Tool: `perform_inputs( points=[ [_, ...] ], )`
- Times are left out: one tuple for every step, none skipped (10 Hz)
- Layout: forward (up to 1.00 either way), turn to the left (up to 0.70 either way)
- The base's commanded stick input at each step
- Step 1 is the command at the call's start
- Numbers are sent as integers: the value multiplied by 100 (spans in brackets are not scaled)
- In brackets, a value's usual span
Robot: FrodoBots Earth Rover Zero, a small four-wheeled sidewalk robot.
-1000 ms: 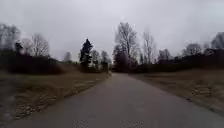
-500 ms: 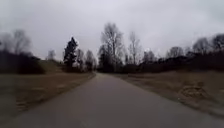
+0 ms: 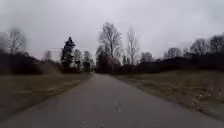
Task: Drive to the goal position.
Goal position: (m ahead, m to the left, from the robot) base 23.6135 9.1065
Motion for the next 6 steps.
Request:
perform_inputs(
  points=[
    [100, 27],
    [100, 40],
    [100, 40],
    [100, 37],
    [100, 27],
    [100, 2]
  ],
)
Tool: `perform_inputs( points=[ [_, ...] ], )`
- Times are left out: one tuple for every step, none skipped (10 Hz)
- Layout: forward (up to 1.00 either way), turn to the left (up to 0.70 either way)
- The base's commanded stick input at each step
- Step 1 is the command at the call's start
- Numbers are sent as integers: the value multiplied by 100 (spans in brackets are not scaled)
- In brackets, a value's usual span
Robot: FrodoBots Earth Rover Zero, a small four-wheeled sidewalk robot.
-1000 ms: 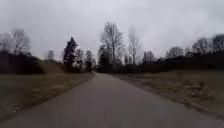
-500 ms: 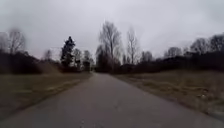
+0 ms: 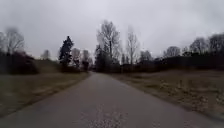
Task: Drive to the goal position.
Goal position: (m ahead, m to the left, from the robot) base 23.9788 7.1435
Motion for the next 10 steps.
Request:
perform_inputs(
  points=[
    [100, 0],
    [100, 0],
    [100, 0],
    [100, 0],
    [100, 0],
    [100, 0],
    [100, 0],
    [100, 0],
    [100, 0],
    [100, 0]
  ],
)
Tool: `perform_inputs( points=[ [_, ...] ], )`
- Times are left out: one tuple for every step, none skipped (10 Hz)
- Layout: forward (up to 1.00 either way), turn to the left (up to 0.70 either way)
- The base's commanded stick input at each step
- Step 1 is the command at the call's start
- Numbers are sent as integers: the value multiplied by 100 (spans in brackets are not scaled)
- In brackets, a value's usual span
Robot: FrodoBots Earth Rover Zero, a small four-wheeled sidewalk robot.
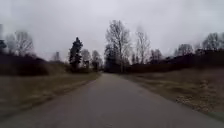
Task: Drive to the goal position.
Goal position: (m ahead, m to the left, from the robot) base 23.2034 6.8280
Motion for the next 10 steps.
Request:
perform_inputs(
  points=[
    [100, 0],
    [100, 0],
    [100, 0],
    [100, 0],
    [100, 0],
    [100, 0],
    [100, 0],
    [100, 5],
    [100, 12],
    [100, 40]
  ],
)
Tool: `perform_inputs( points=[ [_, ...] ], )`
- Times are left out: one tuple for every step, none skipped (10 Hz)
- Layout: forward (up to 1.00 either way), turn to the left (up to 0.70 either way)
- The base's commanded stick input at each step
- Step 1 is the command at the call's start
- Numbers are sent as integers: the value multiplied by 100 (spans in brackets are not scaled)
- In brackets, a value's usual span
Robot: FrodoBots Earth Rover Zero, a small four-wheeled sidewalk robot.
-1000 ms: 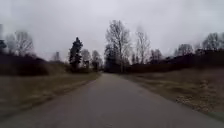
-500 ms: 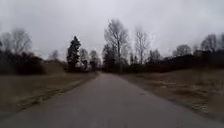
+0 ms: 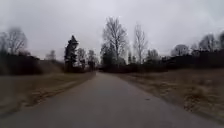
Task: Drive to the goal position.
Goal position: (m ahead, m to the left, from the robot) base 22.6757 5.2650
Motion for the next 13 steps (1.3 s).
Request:
perform_inputs(
  points=[
    [100, 40],
    [100, 40],
    [100, 16],
    [100, 0],
    [100, 0],
    [100, 0],
    [100, 0],
    [100, 0],
    [100, 0],
    [100, 0],
    [100, 0],
    [100, 0],
    [100, 0]
  ],
)
